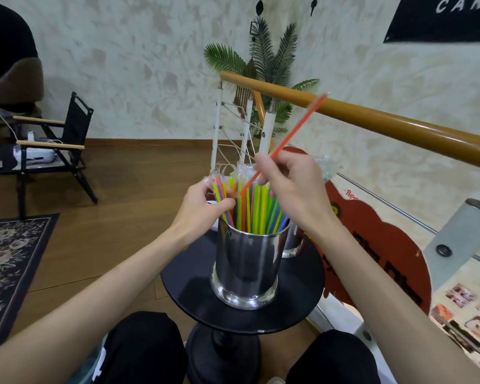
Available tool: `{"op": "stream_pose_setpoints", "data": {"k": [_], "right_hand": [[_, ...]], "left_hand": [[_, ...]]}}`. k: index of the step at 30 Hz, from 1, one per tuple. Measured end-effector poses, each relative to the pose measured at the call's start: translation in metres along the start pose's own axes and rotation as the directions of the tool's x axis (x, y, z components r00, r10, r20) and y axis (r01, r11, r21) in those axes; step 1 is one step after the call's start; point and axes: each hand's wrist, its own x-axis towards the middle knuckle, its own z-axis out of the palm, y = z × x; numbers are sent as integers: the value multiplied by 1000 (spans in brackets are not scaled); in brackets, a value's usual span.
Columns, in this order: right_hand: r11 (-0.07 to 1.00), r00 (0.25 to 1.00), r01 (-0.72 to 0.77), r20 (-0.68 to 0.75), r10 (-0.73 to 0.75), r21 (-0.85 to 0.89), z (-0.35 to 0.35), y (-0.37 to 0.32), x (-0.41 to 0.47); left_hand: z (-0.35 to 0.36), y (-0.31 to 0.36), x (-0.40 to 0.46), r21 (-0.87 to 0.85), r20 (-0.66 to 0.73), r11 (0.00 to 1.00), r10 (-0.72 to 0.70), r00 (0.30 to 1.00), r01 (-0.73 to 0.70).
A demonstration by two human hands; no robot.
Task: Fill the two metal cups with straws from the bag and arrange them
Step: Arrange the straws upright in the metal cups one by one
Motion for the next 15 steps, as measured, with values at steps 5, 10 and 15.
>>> {"op": "stream_pose_setpoints", "data": {"k": [5,10,15], "right_hand": [[944,939,-42,309,149,-328,20,13,-9],[890,841,-52,461,284,-454,30,16,-11],[868,744,-49,562,361,-494,34,12,-4]], "left_hand": [[0,0,-2,-35,-1,999,4,1000,-4],[0,0,-3,-111,35,991,76,996,-72],[2,1,-7,-152,33,985,93,995,-87]]}}
